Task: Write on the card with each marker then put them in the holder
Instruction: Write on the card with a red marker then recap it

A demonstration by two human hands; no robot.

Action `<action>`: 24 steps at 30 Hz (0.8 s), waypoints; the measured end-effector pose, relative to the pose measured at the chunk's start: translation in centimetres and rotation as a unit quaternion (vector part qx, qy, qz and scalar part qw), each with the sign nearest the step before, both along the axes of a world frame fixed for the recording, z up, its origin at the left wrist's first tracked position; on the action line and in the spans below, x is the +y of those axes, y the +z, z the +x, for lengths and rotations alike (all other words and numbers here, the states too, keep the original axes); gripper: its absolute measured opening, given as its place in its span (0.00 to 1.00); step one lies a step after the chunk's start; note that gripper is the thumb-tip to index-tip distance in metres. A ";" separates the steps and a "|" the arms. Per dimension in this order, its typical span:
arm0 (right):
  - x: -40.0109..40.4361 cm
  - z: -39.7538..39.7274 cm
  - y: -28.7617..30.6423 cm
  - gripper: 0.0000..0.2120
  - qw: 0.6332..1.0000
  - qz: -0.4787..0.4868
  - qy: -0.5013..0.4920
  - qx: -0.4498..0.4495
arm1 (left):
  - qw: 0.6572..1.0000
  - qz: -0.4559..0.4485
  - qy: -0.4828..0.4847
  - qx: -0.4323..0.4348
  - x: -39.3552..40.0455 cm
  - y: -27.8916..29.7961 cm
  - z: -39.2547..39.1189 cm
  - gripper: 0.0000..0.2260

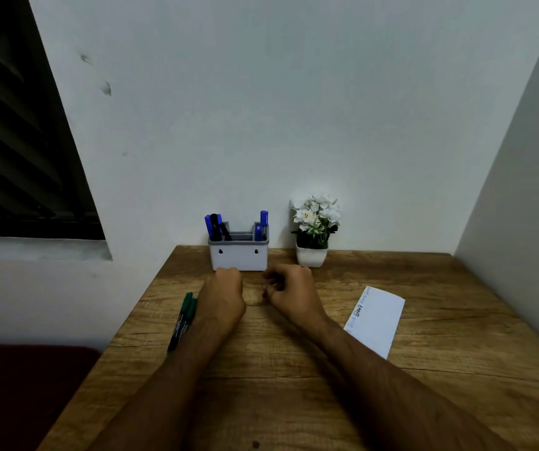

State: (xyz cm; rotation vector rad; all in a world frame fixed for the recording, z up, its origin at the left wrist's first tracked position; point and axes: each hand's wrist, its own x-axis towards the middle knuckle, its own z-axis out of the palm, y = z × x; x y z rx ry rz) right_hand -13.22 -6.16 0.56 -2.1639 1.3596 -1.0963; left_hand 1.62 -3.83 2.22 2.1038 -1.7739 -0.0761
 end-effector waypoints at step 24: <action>1.6 -7.5 1.9 0.16 0.967 0.217 -0.013 -0.132 | 0.608 -0.015 0.033 0.793 -2.0 1.4 -9.6 0.06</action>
